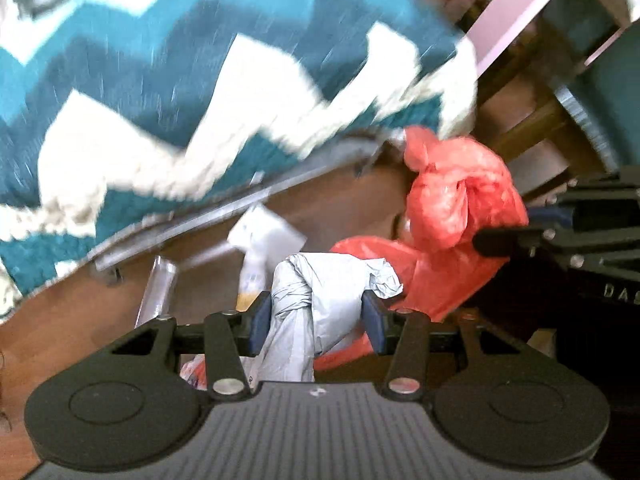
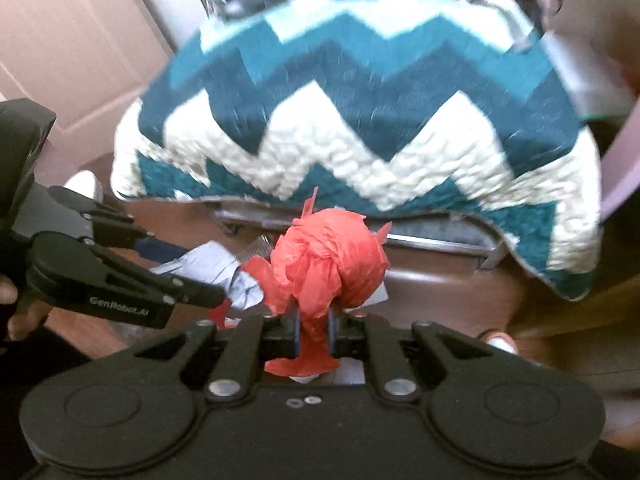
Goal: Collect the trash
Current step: 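Lift the grey cloth and orange bag and carry them to the teal bin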
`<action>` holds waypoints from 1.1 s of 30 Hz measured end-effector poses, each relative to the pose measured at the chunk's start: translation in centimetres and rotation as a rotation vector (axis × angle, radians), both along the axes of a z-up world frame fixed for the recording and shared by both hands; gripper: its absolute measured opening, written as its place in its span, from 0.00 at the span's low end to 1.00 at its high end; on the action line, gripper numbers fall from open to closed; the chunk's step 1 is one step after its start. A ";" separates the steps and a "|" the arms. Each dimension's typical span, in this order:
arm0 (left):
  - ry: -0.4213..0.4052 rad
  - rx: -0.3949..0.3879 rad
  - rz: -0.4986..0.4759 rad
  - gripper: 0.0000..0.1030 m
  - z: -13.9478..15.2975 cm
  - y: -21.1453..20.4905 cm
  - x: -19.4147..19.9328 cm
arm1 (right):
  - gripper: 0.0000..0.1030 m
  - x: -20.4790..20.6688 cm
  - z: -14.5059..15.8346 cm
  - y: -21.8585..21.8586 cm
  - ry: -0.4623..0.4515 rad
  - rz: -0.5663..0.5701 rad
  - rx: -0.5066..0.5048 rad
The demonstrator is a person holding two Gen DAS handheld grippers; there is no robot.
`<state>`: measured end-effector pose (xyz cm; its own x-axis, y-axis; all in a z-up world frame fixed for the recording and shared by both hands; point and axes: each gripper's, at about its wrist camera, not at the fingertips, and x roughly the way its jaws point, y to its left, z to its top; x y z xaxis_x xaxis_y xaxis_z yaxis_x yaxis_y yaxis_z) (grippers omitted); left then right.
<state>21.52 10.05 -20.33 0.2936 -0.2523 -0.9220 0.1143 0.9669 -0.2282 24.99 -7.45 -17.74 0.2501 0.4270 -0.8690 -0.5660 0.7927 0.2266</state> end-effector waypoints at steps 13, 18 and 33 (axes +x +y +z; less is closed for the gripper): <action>-0.380 0.041 -0.028 0.46 18.6 -8.6 -4.3 | 0.11 -6.7 15.4 -9.4 -0.317 -0.037 0.076; -0.522 0.018 -0.027 0.46 24.0 -12.1 -4.4 | 0.11 -8.1 20.5 -13.3 -0.450 -0.081 0.097; -0.816 -0.089 -0.135 0.46 36.9 -26.1 -0.5 | 0.11 -9.1 32.3 -26.0 -0.790 -0.321 0.068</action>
<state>21.04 -16.09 16.58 0.8233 -0.3952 -0.4073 0.3905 0.9153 -0.0989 15.84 -33.42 14.54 0.8894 0.2769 -0.3636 -0.3283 0.9406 -0.0868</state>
